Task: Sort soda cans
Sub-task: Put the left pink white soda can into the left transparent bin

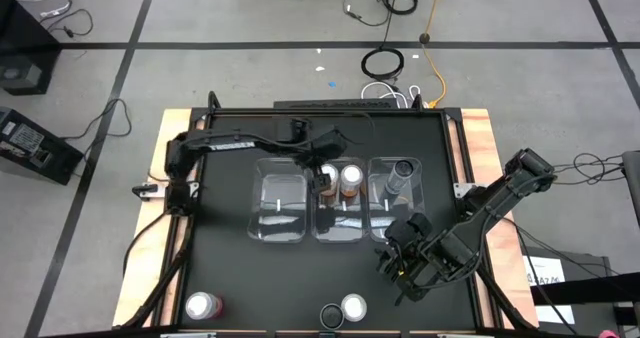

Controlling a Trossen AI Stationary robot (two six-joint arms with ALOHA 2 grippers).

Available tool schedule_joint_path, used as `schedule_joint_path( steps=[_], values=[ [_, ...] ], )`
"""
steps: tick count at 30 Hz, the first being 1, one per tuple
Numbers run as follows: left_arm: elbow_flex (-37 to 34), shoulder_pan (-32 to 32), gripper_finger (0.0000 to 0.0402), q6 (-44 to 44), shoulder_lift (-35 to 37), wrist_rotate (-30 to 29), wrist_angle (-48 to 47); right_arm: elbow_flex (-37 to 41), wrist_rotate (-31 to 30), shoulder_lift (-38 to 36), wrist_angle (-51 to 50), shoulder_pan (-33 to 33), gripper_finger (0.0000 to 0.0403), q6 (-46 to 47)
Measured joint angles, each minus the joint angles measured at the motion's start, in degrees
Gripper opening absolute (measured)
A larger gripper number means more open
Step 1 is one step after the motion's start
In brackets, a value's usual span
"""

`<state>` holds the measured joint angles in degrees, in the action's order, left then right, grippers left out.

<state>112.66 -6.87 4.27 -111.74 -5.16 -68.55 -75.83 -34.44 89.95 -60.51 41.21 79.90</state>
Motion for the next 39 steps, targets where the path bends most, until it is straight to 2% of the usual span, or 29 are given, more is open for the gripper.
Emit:
schedule_joint_path(
  steps=[16,22,30,36,39],
  values=[
    [0.05,5.33,0.0393,19.43,13.47,0.43,-9.53,0.0,0.24,0.0,-0.19,0.14,0.0281,-4.53],
    [0.05,11.6,0.0393,27.02,15.78,-1.94,-10.67,0.0,0.22,0.0,-0.66,0.15,0.0281,-6.15],
    [0.03,22.53,0.0393,34.51,16.19,-6.1,-11.8,0.0,-0.07,0.0,0.47,0.15,0.0281,-15.09],
    [0.01,29.37,0.0393,42.03,16.19,-12.34,-11.32,0.0,-0.07,0.0,1.46,0.15,0.0281,-20.03],
    [0.01,31.92,0.0393,44.96,16.19,-13.25,-11.32,0.0,-0.07,0.0,1.59,0.15,0.0281,-21.07]
  ],
)
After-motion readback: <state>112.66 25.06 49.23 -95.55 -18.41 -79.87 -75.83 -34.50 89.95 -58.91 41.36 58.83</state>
